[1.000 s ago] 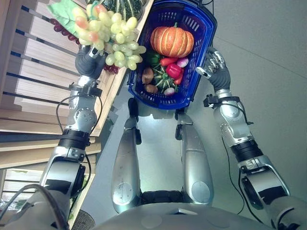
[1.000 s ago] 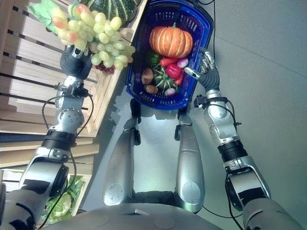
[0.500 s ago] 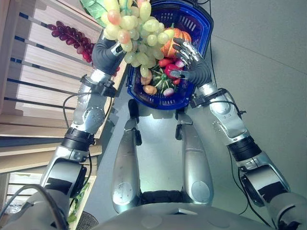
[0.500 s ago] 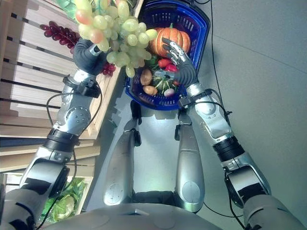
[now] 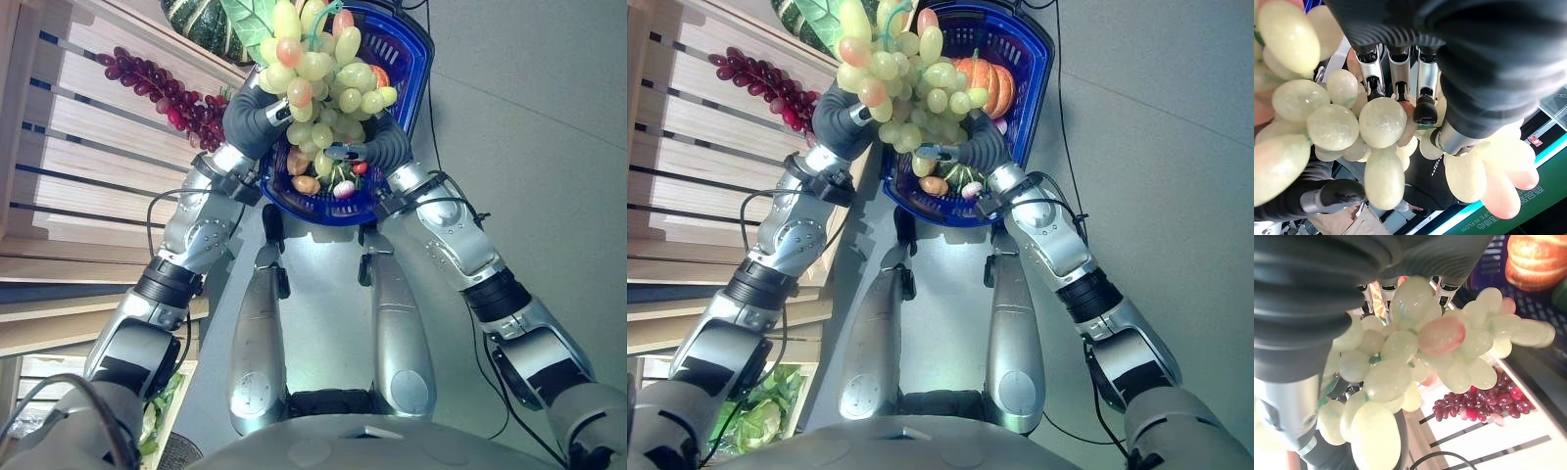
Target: Pick up fruits and vegetables into the basket
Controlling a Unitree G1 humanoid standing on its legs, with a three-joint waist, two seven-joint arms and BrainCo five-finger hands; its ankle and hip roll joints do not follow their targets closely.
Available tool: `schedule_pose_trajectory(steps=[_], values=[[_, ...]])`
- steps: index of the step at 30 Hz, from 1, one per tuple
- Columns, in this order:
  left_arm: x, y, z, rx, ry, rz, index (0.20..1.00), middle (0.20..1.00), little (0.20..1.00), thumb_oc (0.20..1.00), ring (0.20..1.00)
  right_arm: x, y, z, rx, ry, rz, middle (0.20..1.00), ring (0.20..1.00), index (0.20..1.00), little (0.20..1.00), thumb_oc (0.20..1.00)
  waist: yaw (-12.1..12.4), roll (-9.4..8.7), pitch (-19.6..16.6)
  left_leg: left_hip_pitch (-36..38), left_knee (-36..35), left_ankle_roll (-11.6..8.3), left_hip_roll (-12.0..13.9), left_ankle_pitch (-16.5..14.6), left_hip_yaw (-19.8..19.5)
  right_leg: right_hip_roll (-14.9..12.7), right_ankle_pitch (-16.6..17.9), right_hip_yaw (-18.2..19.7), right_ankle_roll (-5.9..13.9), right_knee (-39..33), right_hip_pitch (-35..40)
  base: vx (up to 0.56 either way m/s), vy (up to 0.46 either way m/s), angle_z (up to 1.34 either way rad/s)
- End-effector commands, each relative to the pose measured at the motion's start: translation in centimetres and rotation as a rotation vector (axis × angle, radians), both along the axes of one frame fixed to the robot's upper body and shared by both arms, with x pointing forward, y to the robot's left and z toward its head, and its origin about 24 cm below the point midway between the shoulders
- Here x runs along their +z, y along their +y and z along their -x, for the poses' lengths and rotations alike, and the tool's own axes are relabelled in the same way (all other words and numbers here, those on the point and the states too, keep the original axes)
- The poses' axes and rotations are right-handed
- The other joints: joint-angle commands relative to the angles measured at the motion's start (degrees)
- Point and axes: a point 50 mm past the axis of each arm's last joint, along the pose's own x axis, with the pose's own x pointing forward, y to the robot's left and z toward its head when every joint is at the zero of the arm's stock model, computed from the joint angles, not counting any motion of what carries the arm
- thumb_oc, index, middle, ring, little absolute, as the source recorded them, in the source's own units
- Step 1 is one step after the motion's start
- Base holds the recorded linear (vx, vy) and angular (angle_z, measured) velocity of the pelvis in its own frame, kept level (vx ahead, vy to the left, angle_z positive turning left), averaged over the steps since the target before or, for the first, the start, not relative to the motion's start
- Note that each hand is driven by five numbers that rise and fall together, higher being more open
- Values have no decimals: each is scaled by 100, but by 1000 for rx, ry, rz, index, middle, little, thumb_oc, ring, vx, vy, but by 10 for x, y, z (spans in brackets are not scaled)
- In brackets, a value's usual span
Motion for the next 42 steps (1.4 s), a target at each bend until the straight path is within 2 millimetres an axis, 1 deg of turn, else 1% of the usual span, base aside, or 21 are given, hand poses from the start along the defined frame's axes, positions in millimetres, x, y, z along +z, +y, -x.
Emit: schedule_pose_trajectory(steps=[1, 10, 11, 12, 18, 21, 22, 23, 24, 25, 32, 37, 38, 42], values=[[36, -20, 26, -166, -203, 28, 200, 200, 200, 200, 200, 30, 19, 20, 134, -117, -89, 1000, 1000, 1000, 1000, 1000, 57, -49, -165, 14, 183, 236, -325, -429, 179, 452, -717, -295, -226, 66, 550, 0, 0, 0], [41, -33, 34, -235, -229, 21, 200, 200, 200, 200, 200, 30, 32, 21, 212, -62, -75, 1000, 1000, 1000, 1000, 1000, 93, -53, -165, 75, 109, 246, -360, -415, 168, 450, -685, -333, -229, 8, 597, 0, 0, 0], [41, -33, 34, -238, -228, 21, 200, 200, 200, 200, 200, 31, 32, 21, 215, -64, -74, 398, 398, 398, 398, 398, 94, -58, -165, 81, 105, 248, -360, -414, 170, 448, -680, -341, -228, 1, 602, 0, 0, 0], [41, -34, 35, -240, -227, 20, 200, 200, 200, 200, 200, 31, 33, 21, 220, -62, -76, 200, 200, 200, 200, 200, 94, -60, -165, 83, 104, 249, -360, -414, 171, 449, -676, -340, -228, -1, 602, 0, 0, 0], [41, -34, 35, -231, -227, 19, 200, 200, 200, 200, 200, 32, 34, 23, 249, -61, -76, 200, 200, 200, 200, 200, 104, -62, -165, 99, 82, 250, -371, -407, 160, 446, -660, -359, -218, -21, 611, 0, 0, 0], [41, -33, 34, -201, -221, 27, 200, 200, 200, 200, 200, 32, 33, 22, 249, -59, -80, 200, 200, 200, 200, 200, 108, -60, -165, 106, 81, 253, -376, -411, 155, 444, -658, -360, -217, -33, 623, 0, 0, 0], [42, -31, 32, -162, -211, 43, 200, 200, 200, 200, 200, 32, 32, 22, 248, -57, -84, 200, 200, 200, 200, 200, 110, -60, -165, 109, 77, 255, -381, -409, 151, 444, -653, -363, -212, -37, 624, 0, 0, 0], [42, -29, 31, -142, -204, 56, 520, 520, 520, 520, 520, 32, 32, 22, 245, -57, -88, 200, 200, 200, 200, 200, 114, -64, -165, 115, 70, 261, -385, -408, 148, 444, -652, -369, -213, -43, 629, 0, 0, 0], [42, -28, 30, -128, -196, 67, 944, 944, 944, 944, 944, 32, 31, 21, 243, -57, -91, 200, 200, 200, 200, 200, 116, -66, -165, 122, 58, 261, -395, -401, 140, 450, -647, -372, -213, -55, 635, 0, 0, 0], [42, -26, 29, -107, -192, 74, 1000, 1000, 1000, 1000, 1000, 32, 31, 22, 243, -57, -94, 200, 200, 200, 200, 200, 121, -70, -165, 127, 50, 262, -397, -402, 135, 448, -647, -378, -213, -67, 643, 0, 0, 0], [42, -15, 26, 34, -180, 136, 1000, 1000, 1000, 1000, 1000, 31, 29, 21, 238, -56, -111, 200, 200, 200, 200, 200, 156, -74, -165, 111, 50, 264, -419, -397, 111, 435, -643, -416, -210, -83, 641, 0, 0, 0], [43, 2, 20, 262, -163, 195, 1000, 1000, 1000, 1000, 1000, 30, 26, 20, 228, -54, -130, 200, 200, 200, 200, 200, 190, -72, -165, 98, 55, 261, -450, -388, 83, 431, -658, -444, -220, -89, 647, 0, 0, 0], [42, 6, 19, 331, -152, 205, 1000, 1000, 1000, 1000, 1000, 30, 25, 20, 225, -54, -135, 200, 200, 200, 200, 200, 197, -74, -165, 92, 63, 258, -458, -389, 72, 430, -663, -449, -220, -88, 648, 0, 0, 0], [41, 17, 14, 529, -160, 190, 1000, 1000, 1000, 1000, 1000, 31, 23, 18, 213, -59, -147, 200, 200, 200, 200, 200, 219, -72, -165, 76, 63, 254, -469, -377, 59, 425, -673, -476, -225, -80, 637, 0, 0, 0]])
